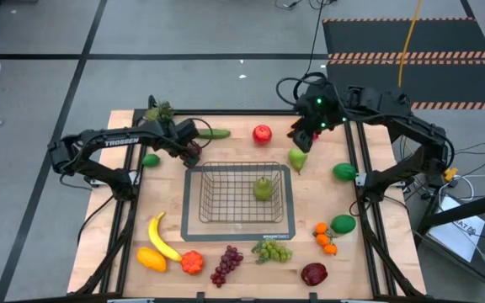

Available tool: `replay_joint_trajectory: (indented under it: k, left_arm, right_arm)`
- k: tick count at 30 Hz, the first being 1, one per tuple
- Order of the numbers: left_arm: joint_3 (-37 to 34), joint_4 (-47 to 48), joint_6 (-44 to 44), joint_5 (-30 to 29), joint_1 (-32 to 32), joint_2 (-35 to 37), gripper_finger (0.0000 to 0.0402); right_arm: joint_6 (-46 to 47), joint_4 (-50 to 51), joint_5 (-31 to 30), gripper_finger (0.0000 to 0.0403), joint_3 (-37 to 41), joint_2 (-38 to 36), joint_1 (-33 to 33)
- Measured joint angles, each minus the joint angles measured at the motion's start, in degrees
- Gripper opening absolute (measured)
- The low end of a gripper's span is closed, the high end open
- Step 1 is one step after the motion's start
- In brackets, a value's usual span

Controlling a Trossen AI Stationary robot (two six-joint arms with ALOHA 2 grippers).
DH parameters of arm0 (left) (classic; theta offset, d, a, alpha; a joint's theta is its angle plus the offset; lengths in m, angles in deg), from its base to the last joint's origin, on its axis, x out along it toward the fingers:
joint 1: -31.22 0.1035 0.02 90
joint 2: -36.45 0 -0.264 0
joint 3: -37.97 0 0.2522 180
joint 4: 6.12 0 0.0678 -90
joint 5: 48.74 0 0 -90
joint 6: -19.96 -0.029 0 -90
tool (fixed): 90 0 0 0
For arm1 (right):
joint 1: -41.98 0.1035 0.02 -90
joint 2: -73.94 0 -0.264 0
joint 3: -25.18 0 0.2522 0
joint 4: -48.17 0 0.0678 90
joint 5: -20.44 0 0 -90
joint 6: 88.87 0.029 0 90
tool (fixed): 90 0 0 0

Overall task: Build produce basket
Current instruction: Put the top dark red apple into the gold wire basket

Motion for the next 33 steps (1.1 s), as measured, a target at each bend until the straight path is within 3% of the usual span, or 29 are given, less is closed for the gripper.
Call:
replay_joint_trajectory:
  k: [4, 12, 18, 26, 33]
  left_arm:
    - [-1.9, -2.8, -0.6, -0.1, 1.0, 0.0, 0.0397]
    - [-4.4, -8.9, -5.3, -1.4, 1.6, 0.0, 0.0397]
    - [-5.1, -11.3, -8.3, -1.7, 1.6, 0.0, 0.0385]
    - [-5.1, -11.5, -9.1, -1.7, 1.5, 0.0, 0.0308]
    - [-2.0, -7.6, -7.6, -1.3, -0.4, 0.7, 0.0326]
  right_arm:
    - [4.6, -4.2, -0.4, 0.0164, 0.0, 0.0, 3.9]
    - [12.4, -9.8, -10.8, 0.0164, 0.0, 0.0, 11.2]
    - [15.4, -10.7, -15.2, 0.0164, 0.0, 0.0, 14.7]
    - [17.5, -10.6, -16.9, 0.0164, 0.0, 0.0, 16.8]
    - [17.2, -10.6, -16.9, 0.0164, 0.0, 0.0, 16.7]
